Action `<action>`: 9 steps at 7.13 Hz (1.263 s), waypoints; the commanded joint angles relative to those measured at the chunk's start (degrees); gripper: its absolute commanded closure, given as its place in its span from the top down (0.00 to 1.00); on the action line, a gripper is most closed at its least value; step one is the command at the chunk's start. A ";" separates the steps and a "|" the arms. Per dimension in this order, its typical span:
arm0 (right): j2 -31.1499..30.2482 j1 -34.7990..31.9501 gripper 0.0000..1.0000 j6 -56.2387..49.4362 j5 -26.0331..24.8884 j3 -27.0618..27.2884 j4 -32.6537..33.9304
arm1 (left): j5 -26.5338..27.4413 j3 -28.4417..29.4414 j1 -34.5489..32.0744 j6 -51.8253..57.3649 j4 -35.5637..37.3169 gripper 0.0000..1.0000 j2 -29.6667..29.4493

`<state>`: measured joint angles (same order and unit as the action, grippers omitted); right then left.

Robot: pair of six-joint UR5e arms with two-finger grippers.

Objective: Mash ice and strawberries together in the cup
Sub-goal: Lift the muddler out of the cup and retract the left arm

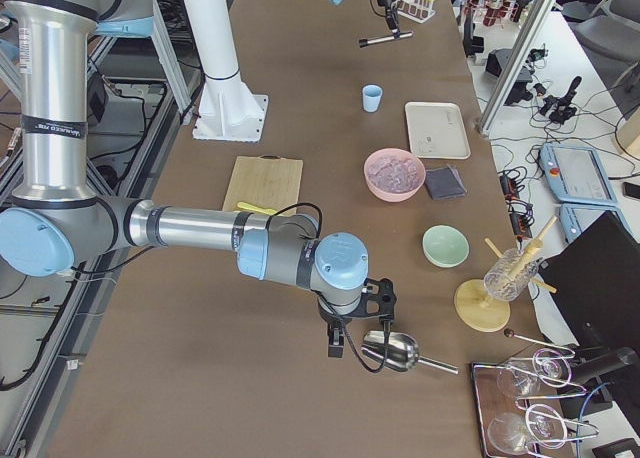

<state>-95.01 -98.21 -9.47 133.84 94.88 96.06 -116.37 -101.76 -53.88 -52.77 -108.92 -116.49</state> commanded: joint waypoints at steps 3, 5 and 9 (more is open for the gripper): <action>0.09 -0.41 0.99 0.07 -0.33 -0.13 0.00 | -4.48 2.69 -5.25 18.64 -0.57 0.23 16.88; 0.52 -0.41 0.99 -0.02 -0.51 -0.57 0.00 | -4.92 9.08 -10.35 25.84 -7.93 0.24 21.89; 1.05 -0.76 0.99 0.07 -0.24 -0.75 0.00 | -4.48 17.98 -11.33 23.78 -20.50 0.26 27.70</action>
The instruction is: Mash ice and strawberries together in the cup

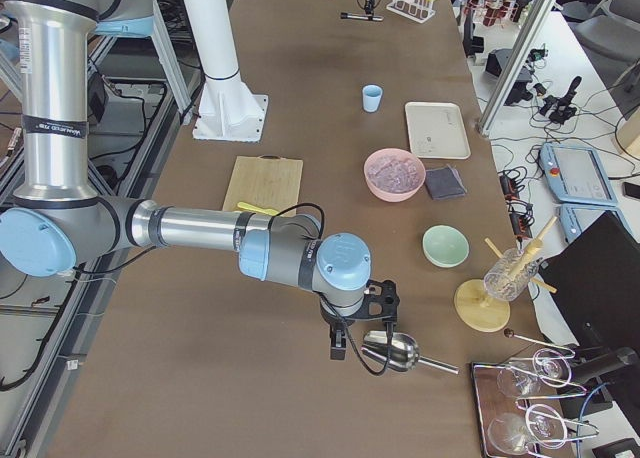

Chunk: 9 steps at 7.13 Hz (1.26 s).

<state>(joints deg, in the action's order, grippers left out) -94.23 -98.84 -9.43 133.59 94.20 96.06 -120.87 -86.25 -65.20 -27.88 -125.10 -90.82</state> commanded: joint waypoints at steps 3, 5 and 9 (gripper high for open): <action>0.27 -0.13 0.99 0.03 0.18 0.02 0.00 | 0.02 5.39 0.68 -8.91 -11.21 0.27 2.58; 0.09 -0.13 0.99 -0.06 0.18 -0.06 0.00 | -0.50 5.40 0.69 -9.20 -10.96 0.30 2.23; 0.79 -0.22 0.99 0.12 0.27 0.11 0.52 | -2.16 5.84 0.77 -8.77 -11.04 0.98 1.70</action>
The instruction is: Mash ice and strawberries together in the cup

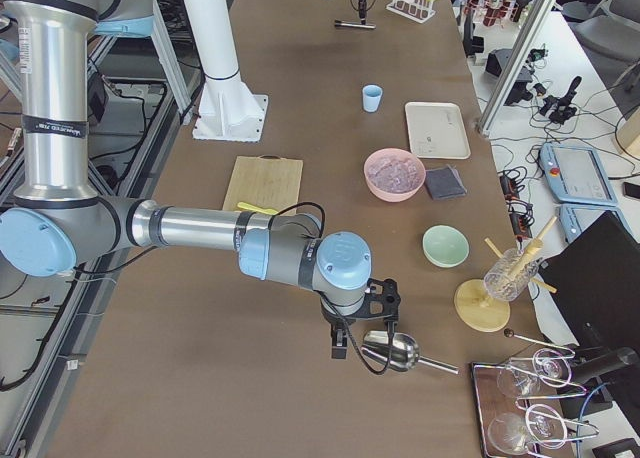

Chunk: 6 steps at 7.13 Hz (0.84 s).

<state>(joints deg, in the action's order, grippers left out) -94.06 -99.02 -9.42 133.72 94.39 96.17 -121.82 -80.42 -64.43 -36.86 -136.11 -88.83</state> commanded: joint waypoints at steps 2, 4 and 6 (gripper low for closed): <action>1.08 -0.03 0.99 0.10 0.23 -0.25 0.51 | -5.34 0.26 -0.34 0.30 0.93 0.98 -3.52; 1.16 -0.03 0.99 0.10 0.23 -0.17 0.43 | -9.54 -0.17 -5.76 0.48 7.05 0.98 -8.35; 1.78 -0.29 0.99 -0.34 0.40 -0.25 0.51 | -14.49 0.43 -12.62 3.35 11.28 0.98 -8.99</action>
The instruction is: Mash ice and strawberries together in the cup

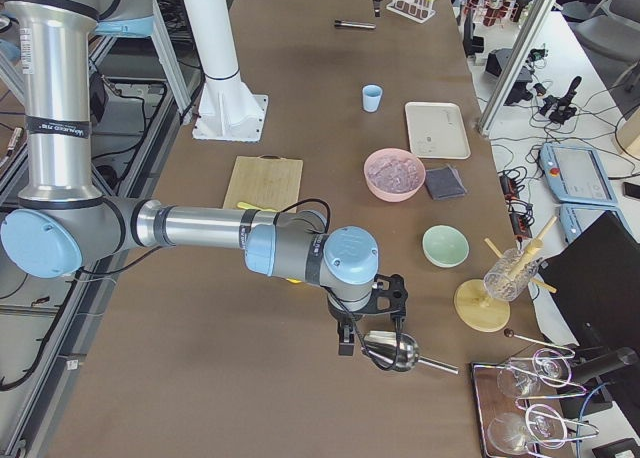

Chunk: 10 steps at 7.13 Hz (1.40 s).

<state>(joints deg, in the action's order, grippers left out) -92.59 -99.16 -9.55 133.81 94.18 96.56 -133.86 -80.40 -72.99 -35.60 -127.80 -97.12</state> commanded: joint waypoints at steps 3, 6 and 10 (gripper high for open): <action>0.92 -0.15 0.99 0.32 0.58 -1.98 0.21 | -10.83 1.03 -14.25 9.14 7.04 0.98 2.18; 0.91 -0.24 0.99 1.80 -1.34 -3.13 -0.93 | -12.39 -1.15 -18.21 8.52 6.95 0.98 4.74; 2.05 -0.24 0.99 4.37 -3.55 -3.13 -0.93 | -4.40 -5.90 -17.71 23.41 13.95 0.98 5.81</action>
<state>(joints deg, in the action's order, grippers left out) -91.08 -99.40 -5.56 130.49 91.05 95.60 -140.88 -85.36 -91.22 -19.06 -117.02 -91.15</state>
